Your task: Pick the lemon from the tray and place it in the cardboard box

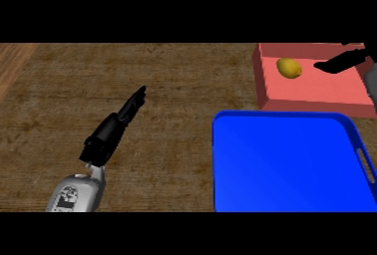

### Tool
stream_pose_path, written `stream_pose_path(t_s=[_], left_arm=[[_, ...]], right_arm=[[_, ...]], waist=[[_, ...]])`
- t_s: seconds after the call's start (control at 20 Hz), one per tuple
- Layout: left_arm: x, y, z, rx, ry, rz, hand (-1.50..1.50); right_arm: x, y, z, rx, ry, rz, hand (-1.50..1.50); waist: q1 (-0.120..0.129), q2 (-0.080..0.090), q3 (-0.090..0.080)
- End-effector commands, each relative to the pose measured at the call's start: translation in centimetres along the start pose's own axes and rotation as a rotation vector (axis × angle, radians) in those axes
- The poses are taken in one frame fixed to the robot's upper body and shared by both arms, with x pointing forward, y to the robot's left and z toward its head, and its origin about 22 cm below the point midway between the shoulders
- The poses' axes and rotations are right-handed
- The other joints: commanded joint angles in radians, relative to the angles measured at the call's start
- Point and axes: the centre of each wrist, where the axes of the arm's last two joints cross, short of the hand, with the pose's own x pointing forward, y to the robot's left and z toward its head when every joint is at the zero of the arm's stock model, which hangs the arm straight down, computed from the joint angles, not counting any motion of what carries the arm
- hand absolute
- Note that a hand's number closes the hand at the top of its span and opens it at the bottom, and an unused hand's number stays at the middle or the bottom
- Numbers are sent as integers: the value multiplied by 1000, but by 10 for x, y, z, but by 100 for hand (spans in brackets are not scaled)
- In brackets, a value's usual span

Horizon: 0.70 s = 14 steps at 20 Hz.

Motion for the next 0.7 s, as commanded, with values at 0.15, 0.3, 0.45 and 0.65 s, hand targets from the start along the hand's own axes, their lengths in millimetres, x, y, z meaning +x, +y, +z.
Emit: stream_pose_path(t_s=[0.15,0.3,0.45,0.65], left_arm=[[-1,18,-5,8,-8,-15,0],[-9,12,0,18,0,4,0],[-5,9,3,16,5,11,0],[-7,10,9,0,1,13,0]], right_arm=[[-22,13,-5,12,-8,-181,-150],[-12,21,-6,-108,-31,-383,-150],[-33,-3,-2,-230,-54,-552,-150],[-66,-38,5,-289,-51,-729,-150]], waist=[[0,4,1],[-5,3,1],[-20,-4,2],[-12,-2,1]])
